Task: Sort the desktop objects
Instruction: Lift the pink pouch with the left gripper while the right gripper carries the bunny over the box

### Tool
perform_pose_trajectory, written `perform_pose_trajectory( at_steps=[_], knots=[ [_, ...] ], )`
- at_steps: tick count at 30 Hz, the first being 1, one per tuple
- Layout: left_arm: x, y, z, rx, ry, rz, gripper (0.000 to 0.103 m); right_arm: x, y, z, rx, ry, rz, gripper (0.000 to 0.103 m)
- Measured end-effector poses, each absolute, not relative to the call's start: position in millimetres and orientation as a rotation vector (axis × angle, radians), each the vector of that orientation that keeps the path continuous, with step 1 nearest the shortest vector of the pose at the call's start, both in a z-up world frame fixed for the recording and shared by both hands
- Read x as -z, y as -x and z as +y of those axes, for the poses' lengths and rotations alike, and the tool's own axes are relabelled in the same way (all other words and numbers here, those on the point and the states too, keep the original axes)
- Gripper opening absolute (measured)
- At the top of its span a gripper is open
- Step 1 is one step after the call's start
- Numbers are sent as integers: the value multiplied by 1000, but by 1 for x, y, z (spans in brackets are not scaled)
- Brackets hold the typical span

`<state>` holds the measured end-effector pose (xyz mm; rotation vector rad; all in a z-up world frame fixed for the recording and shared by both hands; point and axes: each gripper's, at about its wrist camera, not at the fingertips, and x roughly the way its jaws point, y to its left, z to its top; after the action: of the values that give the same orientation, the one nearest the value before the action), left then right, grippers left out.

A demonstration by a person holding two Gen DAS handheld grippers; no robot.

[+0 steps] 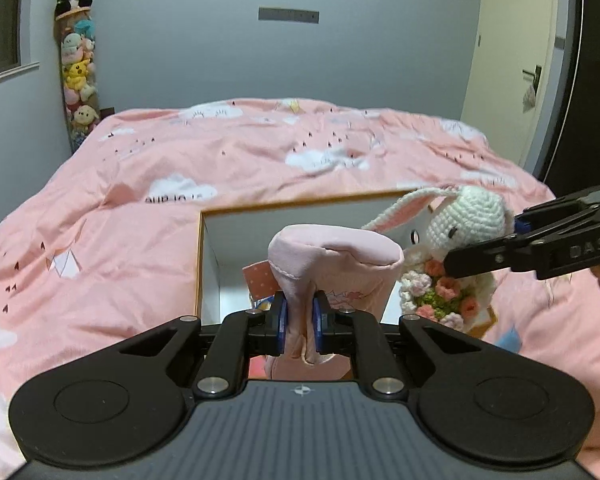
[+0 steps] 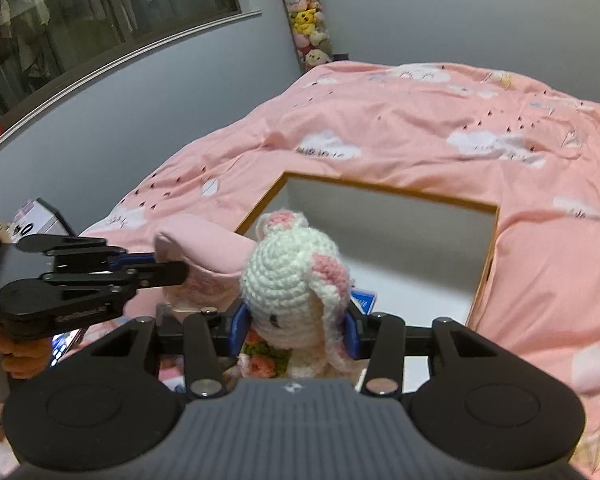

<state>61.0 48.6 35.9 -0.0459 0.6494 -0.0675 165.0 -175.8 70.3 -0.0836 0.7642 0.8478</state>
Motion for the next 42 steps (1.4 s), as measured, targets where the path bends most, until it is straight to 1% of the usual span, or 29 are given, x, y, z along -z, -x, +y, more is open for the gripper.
perform_pose_trajectory(
  at_steps=[6,9,16,22,28,30,33,38,40,42],
  knots=[
    [-49,-85,67,51,83,638,14,-68,-197,-160,-824,94,771,48],
    [-55,-97,80,54,113,644,14,-60,-215,-151,-823,101,811,48],
    [-43,-127,100,55,152,725,14,-18,-257,-130,-829,126,1019,48],
    [-31,-139,105,82,182,770,14,23,-274,-115,-860,96,1208,48],
    [-24,-149,109,81,181,799,14,48,-283,-103,-886,52,1292,49],
    [-22,-152,110,88,186,809,14,51,-286,-101,-893,37,1293,50],
    [-18,-158,111,101,196,819,14,55,-287,-98,-885,48,1278,54],
    [-13,-164,112,100,199,831,14,47,-291,-100,-810,119,1175,63],
    [-12,-166,114,96,201,834,14,39,-288,-103,-739,179,1113,68],
    [-10,-169,115,92,206,837,14,29,-280,-107,-674,244,1033,68]
  ],
)
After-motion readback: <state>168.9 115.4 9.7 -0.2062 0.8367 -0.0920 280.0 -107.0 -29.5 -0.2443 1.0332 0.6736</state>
